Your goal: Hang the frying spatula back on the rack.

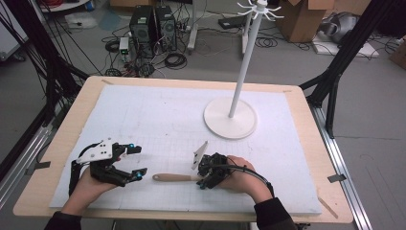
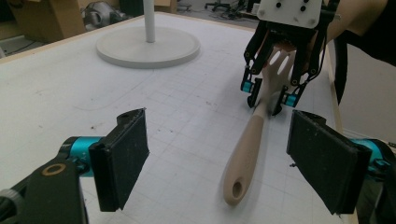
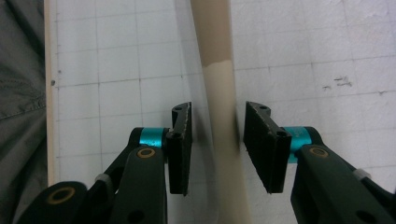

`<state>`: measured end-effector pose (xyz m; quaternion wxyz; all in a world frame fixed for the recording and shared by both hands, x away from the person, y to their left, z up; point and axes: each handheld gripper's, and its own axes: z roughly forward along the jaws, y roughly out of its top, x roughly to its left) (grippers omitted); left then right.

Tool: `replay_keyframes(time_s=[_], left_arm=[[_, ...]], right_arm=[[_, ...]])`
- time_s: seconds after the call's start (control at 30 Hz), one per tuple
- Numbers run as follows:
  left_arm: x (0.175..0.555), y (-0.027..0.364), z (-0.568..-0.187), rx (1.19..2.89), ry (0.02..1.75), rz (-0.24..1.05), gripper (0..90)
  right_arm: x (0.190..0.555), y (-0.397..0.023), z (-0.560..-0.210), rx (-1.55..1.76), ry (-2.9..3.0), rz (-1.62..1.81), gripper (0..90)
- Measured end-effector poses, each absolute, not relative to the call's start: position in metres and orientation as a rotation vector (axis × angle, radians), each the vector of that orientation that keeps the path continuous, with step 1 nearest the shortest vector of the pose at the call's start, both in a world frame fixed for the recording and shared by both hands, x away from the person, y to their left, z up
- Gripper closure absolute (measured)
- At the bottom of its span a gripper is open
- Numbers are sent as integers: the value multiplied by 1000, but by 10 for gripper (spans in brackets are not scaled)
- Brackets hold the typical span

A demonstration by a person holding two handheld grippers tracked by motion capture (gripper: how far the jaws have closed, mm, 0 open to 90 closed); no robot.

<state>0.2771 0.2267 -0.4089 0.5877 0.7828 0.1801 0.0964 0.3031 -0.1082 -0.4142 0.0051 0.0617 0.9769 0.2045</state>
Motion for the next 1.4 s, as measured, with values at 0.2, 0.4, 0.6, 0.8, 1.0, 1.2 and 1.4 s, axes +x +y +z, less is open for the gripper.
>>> replay_keyframes(time_s=[0.2,0.4,0.6,0.8,1.0,1.2,1.4], left_arm=[[277,228,-409,1826,423,228,216],[277,227,-409,1827,418,228,223],[276,226,-408,1827,415,224,230],[276,228,-406,1808,413,231,230],[274,230,-402,1770,405,230,230],[271,229,-397,1723,405,232,227],[268,217,-392,1718,395,233,227]], right_arm=[[304,-107,-414,206,3056,636,685],[302,-106,-413,188,3044,622,749],[298,-109,-414,171,3010,654,772],[296,-112,-414,153,2987,683,774],[298,-121,-402,205,2925,801,775],[296,-139,-384,284,2831,986,775],[291,-153,-374,317,2768,1105,776]])
